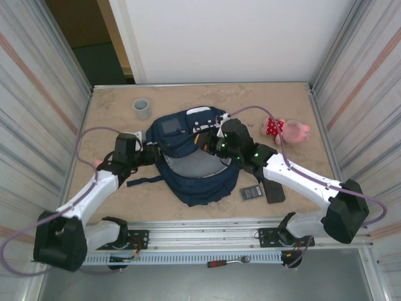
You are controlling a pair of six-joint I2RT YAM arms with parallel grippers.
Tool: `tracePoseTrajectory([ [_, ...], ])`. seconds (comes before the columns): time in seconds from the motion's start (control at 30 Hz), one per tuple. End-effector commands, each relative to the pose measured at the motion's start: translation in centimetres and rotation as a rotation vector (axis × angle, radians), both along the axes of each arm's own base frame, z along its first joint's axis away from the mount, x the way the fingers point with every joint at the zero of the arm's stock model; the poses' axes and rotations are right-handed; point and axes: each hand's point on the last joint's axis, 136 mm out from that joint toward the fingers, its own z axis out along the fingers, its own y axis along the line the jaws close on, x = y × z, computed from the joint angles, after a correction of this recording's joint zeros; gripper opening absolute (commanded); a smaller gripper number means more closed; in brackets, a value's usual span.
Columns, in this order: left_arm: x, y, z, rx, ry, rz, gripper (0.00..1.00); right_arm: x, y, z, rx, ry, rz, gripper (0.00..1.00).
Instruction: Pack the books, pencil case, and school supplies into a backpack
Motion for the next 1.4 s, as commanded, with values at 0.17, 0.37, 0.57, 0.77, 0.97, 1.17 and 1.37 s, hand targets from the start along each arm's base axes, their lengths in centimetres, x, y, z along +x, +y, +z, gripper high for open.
tracePoseTrajectory([
  [0.17,-6.6,1.7,-0.7,-0.208,0.117,0.197,0.45,0.4,0.1,1.3,0.037,-0.045,-0.048,0.00],
  [0.37,-9.0,0.2,-5.5,-0.410,0.242,0.249,0.38,0.1,0.8,0.7,0.025,-0.043,-0.039,0.00],
  [0.57,-7.9,-0.6,-6.3,-0.482,0.204,0.236,0.47,-0.3,1.7,0.1,0.023,-0.030,-0.023,0.00],
  [0.77,-6.3,-1.0,-7.2,-0.468,0.194,0.221,0.48,-0.7,2.6,0.3,0.025,-0.028,-0.009,0.00],
  [0.97,-3.8,-1.3,-7.5,-0.466,0.202,0.245,0.28,-1.4,3.3,-0.1,0.052,-0.021,-0.039,0.00],
  [1.17,-1.4,0.5,-7.8,-0.513,0.217,0.323,0.06,-2.5,5.2,-0.8,0.104,0.006,-0.056,0.00],
  [1.37,-0.9,3.0,-7.5,-0.514,0.204,0.370,0.05,-2.9,8.1,-1.9,0.119,0.036,-0.029,0.00],
])
